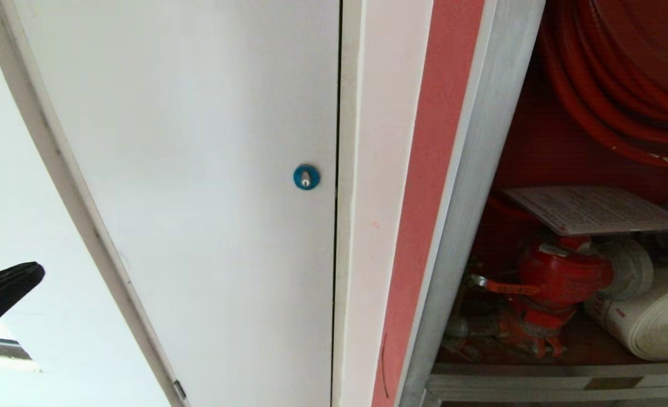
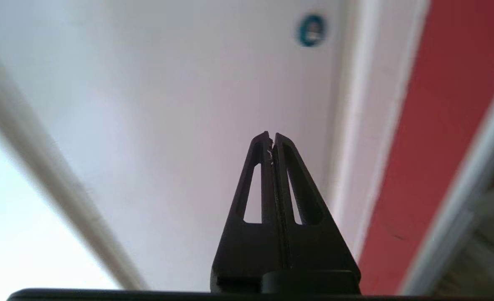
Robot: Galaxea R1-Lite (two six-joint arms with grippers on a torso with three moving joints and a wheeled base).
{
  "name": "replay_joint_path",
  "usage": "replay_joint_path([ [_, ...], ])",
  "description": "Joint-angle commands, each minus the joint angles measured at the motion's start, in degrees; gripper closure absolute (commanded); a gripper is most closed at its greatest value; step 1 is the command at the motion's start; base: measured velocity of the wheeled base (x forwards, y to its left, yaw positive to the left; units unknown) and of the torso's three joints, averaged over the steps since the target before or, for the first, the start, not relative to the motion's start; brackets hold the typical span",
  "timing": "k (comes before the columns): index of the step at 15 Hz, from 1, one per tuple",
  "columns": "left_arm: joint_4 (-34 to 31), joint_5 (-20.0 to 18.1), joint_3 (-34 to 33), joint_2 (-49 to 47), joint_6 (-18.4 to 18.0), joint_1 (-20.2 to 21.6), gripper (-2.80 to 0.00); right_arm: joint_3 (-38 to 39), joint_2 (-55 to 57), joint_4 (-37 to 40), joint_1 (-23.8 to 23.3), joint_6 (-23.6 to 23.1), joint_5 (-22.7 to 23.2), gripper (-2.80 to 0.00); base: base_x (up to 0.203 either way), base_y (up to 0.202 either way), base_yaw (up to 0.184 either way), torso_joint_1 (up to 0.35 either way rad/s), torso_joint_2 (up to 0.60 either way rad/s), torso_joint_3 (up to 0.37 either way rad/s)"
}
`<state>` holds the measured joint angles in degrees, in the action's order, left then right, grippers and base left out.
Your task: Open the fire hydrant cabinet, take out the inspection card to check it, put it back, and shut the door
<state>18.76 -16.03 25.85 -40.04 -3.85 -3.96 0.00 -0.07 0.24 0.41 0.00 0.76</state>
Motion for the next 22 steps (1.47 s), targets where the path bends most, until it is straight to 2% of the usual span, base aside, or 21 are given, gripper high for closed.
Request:
replay_joint_path([
  [1, -0.1, 0.4, -2.0, 6.5, -0.1, 3.2, 0.0, 0.0, 0.0, 0.0, 0.0, 0.0, 0.0, 0.0, 0.0, 0.0, 0.0, 0.0, 0.0, 0.0],
  [5, -5.6, 2.1, -4.5, 18.5, -0.5, 3.6, 0.0, 0.0, 0.0, 0.0, 0.0, 0.0, 0.0, 0.0, 0.0, 0.0, 0.0, 0.0, 0.0, 0.0],
  [8, -9.3, 7.9, -6.0, 25.6, -1.6, 3.4, 0.0, 0.0, 0.0, 0.0, 0.0, 0.0, 0.0, 0.0, 0.0, 0.0, 0.0, 0.0, 0.0, 0.0],
  [16, -9.7, 9.2, -19.5, 39.6, -3.2, 3.9, 0.0, 0.0, 0.0, 0.0, 0.0, 0.0, 0.0, 0.0, 0.0, 0.0, 0.0, 0.0, 0.0, 0.0],
  [18, -9.4, 12.3, -21.9, 40.1, -3.9, 3.9, 0.0, 0.0, 0.0, 0.0, 0.0, 0.0, 0.0, 0.0, 0.0, 0.0, 0.0, 0.0, 0.0, 0.0],
  [22, -9.3, 13.4, -26.2, 40.1, -5.1, 3.9, 0.0, 0.0, 0.0, 0.0, 0.0, 0.0, 0.0, 0.0, 0.0, 0.0, 0.0, 0.0, 0.0, 0.0],
])
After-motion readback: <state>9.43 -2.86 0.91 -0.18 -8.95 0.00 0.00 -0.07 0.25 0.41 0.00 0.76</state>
